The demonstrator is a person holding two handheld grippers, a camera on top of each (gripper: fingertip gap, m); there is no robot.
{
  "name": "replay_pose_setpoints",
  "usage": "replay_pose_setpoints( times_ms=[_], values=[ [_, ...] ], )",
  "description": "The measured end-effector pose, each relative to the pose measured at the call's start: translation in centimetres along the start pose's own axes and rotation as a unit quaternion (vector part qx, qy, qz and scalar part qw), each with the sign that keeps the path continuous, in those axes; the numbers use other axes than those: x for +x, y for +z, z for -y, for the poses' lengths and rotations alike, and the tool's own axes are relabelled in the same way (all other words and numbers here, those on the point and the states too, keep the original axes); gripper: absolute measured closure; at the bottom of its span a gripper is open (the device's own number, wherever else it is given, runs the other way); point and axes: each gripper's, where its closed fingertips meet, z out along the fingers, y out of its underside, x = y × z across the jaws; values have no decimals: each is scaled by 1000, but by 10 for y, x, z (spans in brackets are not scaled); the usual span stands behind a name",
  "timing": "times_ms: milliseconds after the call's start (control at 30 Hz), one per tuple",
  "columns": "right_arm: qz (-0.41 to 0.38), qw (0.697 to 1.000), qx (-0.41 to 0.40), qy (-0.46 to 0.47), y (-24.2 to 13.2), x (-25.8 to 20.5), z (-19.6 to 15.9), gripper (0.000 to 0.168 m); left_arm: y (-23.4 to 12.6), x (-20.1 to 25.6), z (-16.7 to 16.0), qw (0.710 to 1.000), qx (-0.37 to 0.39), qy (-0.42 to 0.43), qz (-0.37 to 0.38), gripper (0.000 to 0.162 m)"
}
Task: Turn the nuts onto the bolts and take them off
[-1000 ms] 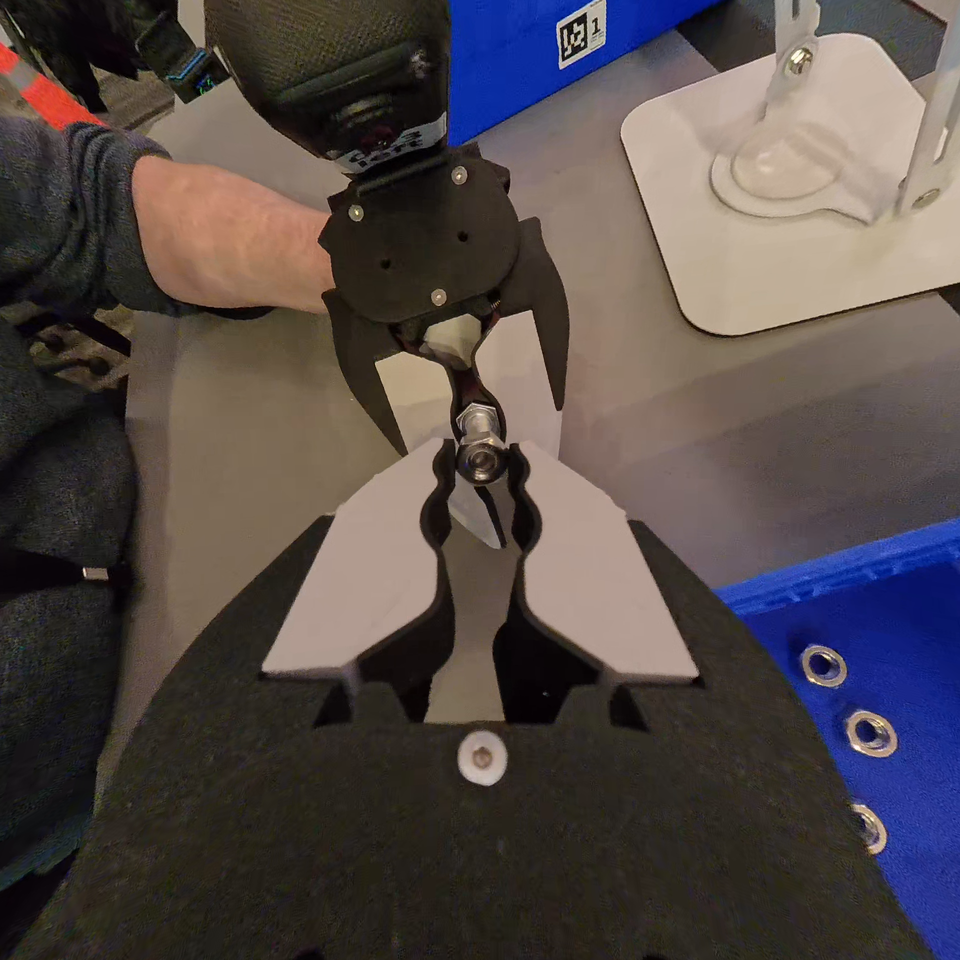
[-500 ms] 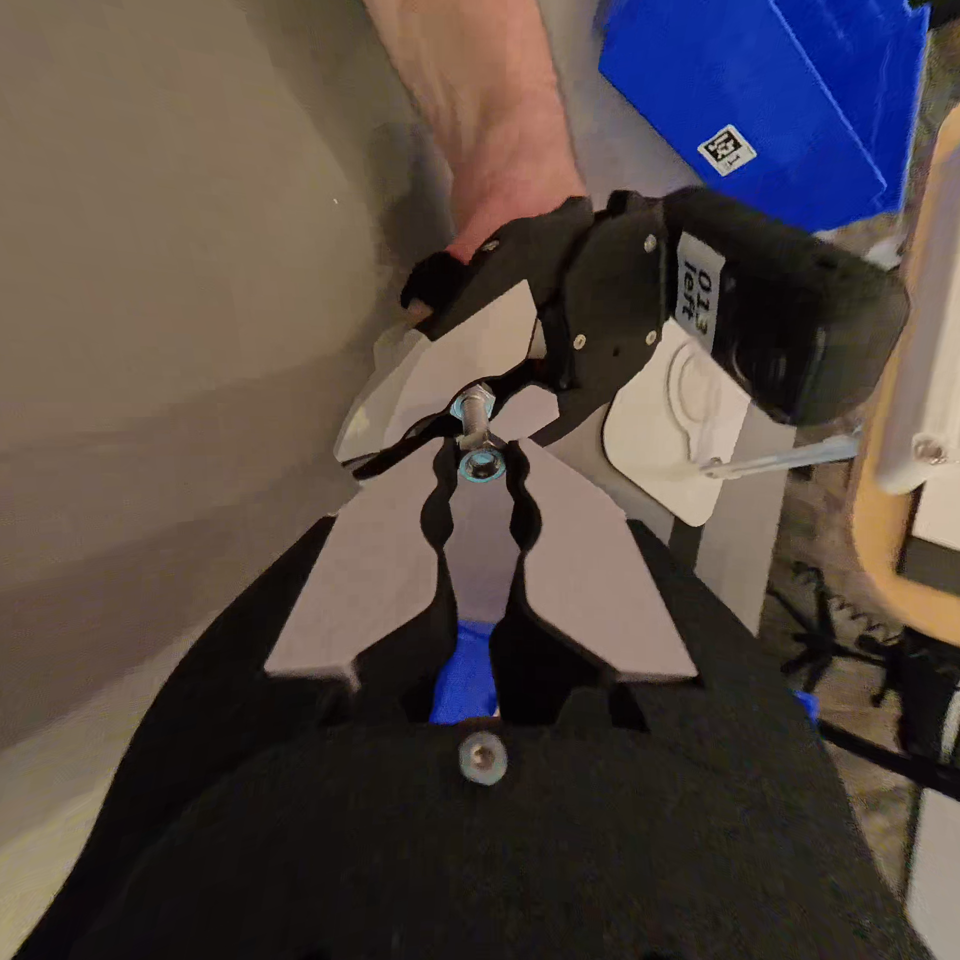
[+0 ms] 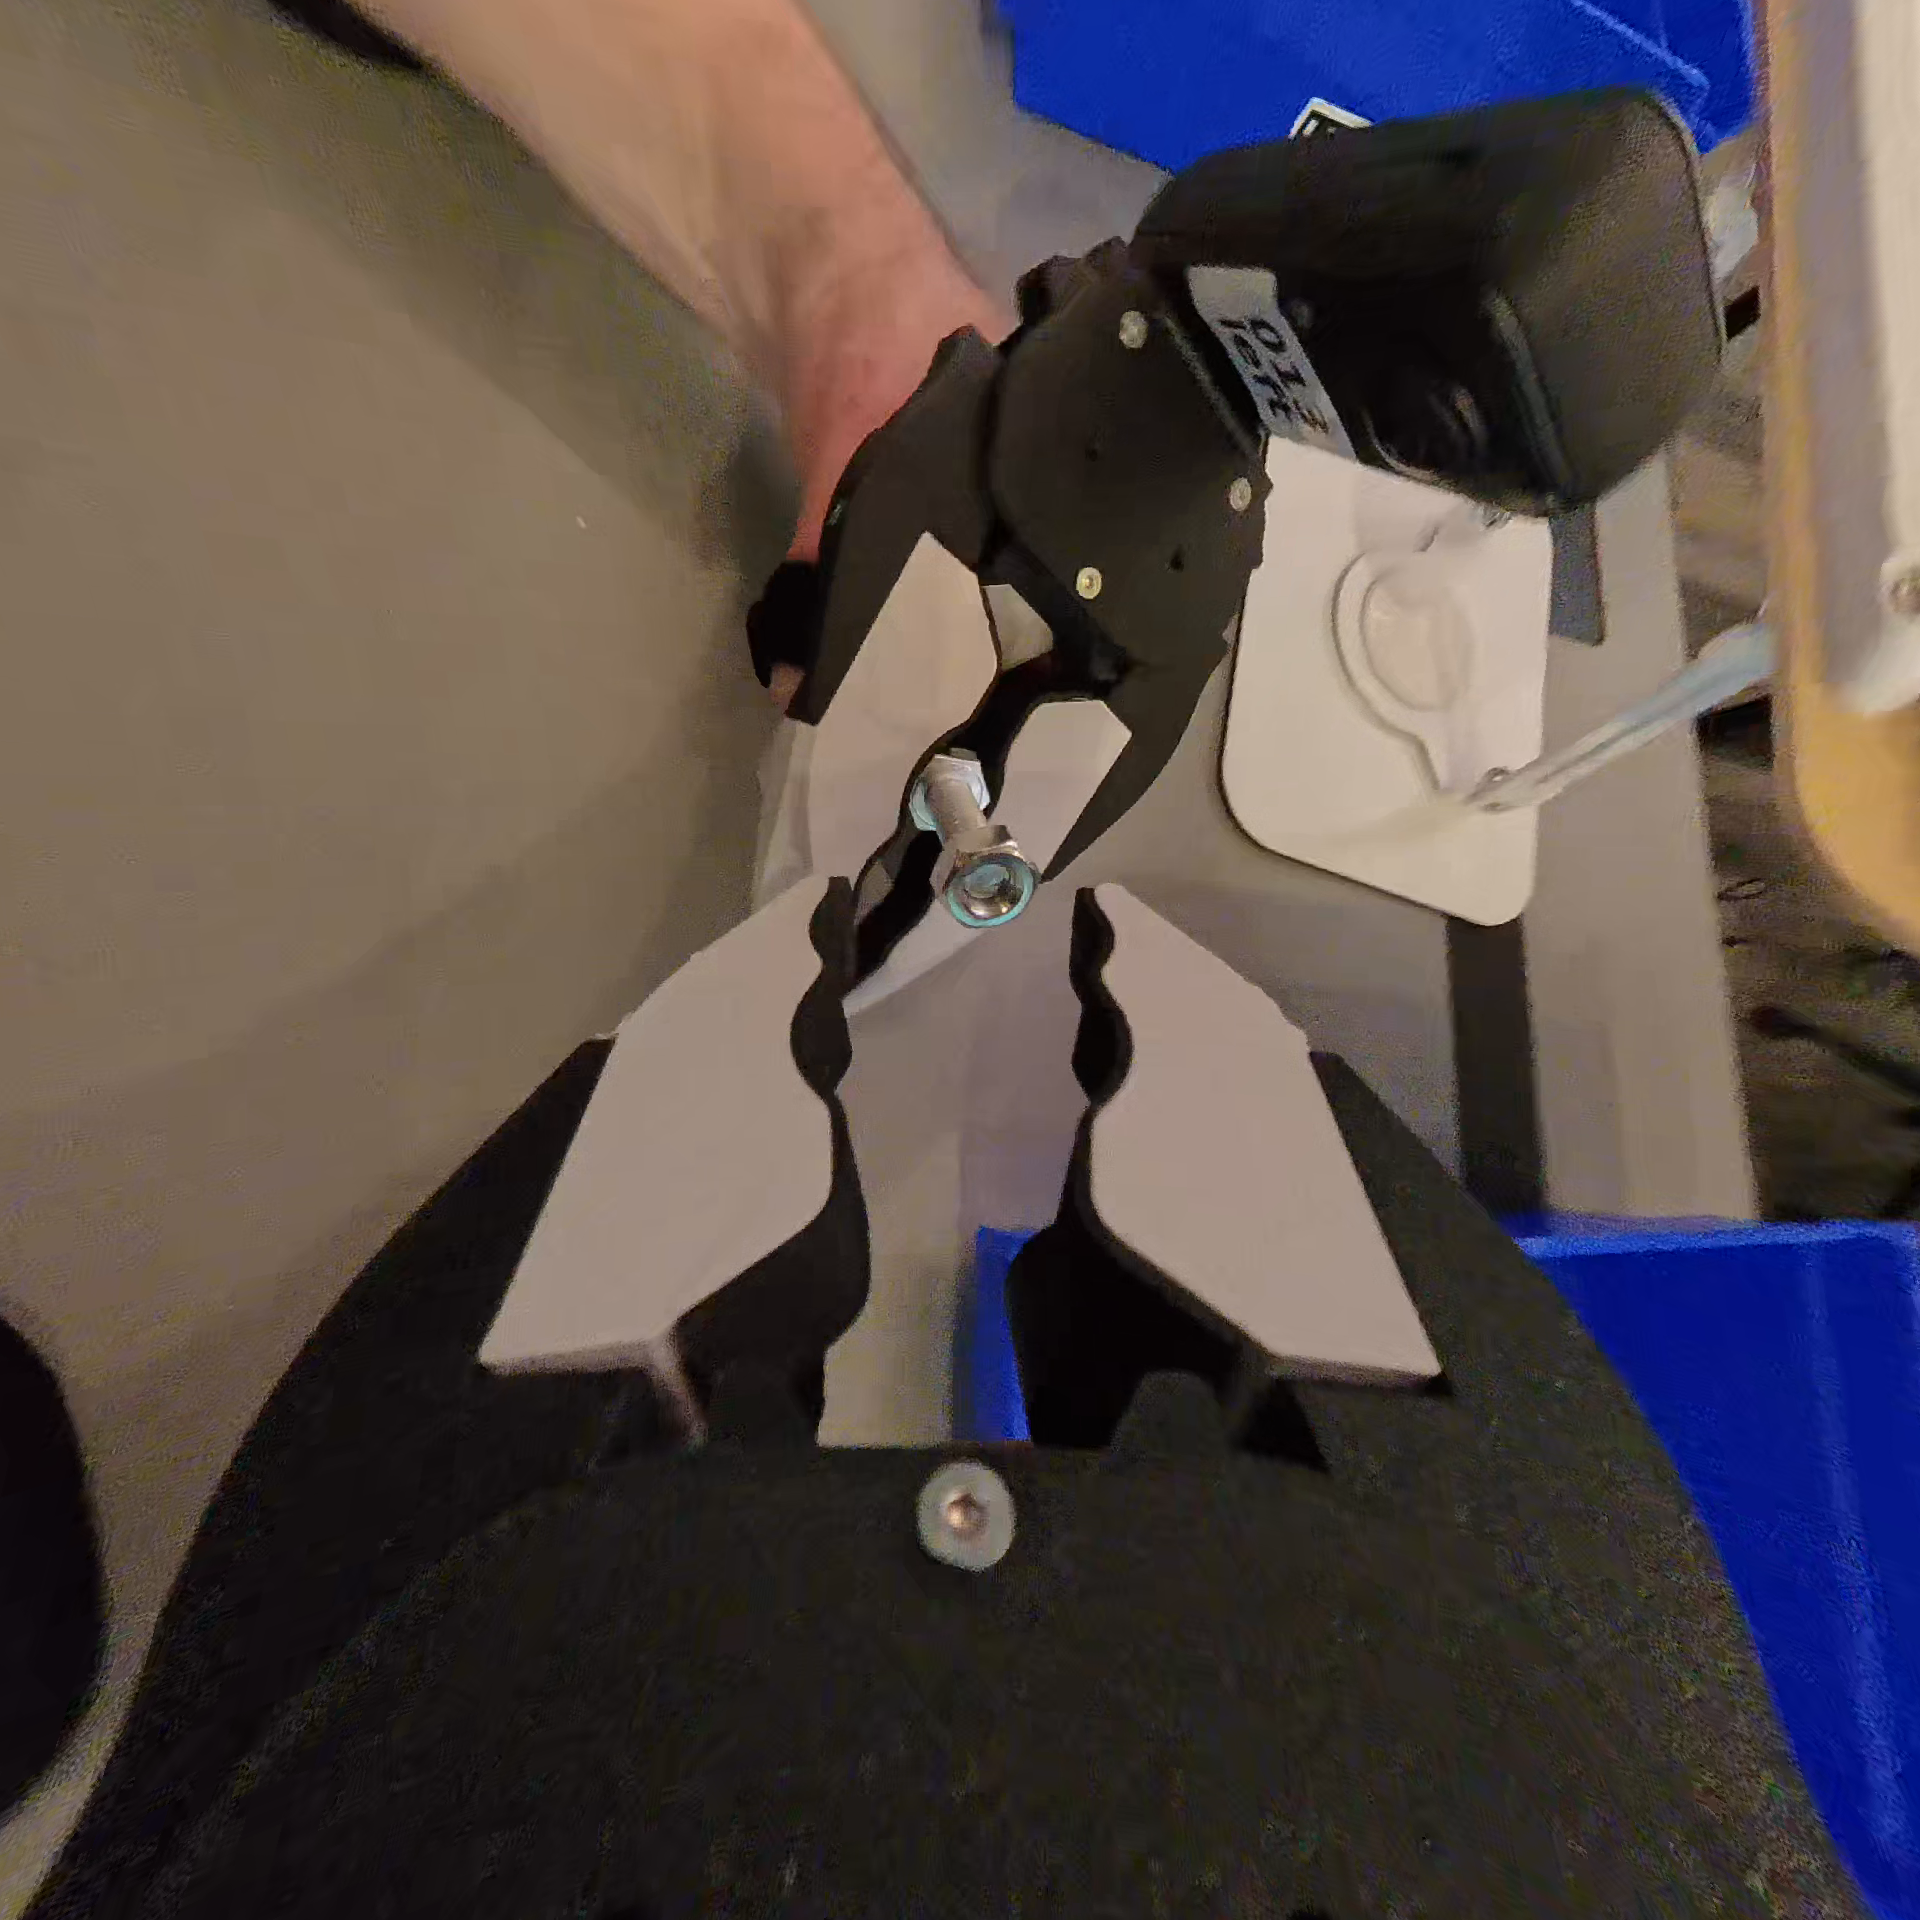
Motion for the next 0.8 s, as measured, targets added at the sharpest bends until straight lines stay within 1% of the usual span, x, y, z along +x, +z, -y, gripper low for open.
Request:
replay_pose_setpoints(
  times_ms=[100, 200, 267, 333, 367, 400, 467, 567, 633, 733, 767, 800],
  values=[
    [36, 987, 40, 151, -1, 3, -1, 130, -2, -14, 5, 997, -1, 26, 68, 152],
    [51, 965, 69, 248, 1, 7, -4, 133, -4, -24, 6, 990, -15, 53, 127, 152],
    [66, 947, 87, 303, 3, 7, -5, 139, -4, -30, 5, 985, -30, 65, 157, 152],
    [66, 937, 86, 331, 7, 8, -9, 141, -5, -36, 4, 978, -40, 80, 189, 152],
    [72, 934, 88, 338, 8, 6, -10, 142, -4, -37, 3, 975, -49, 83, 198, 152],
    [78, 931, 95, 343, 9, 5, -9, 148, -4, -39, 2, 972, -56, 90, 210, 153],
    [80, 931, 97, 344, 10, 4, -9, 149, -5, -44, 0, 965, -67, 101, 231, 153],
    [68, 947, 86, 302, 10, 3, -10, 149, -5, -42, -1, 967, -69, 96, 224, 153],
    [59, 966, 72, 243, 10, 1, -9, 149, -3, -38, -2, 973, -70, 89, 202, 152],
    [26, 996, 29, 82, 10, -3, -13, 150, 3, -26, -7, 986, -72, 55, 142, 152],
    [7, 1000, 8, 8, 11, -4, -14, 150, 5, -21, -9, 990, -70, 45, 118, 153],
    [-12, 997, -13, -69, 11, -5, -14, 150, 8, -14, -10, 994, -65, 25, 84, 153]
  ],
)
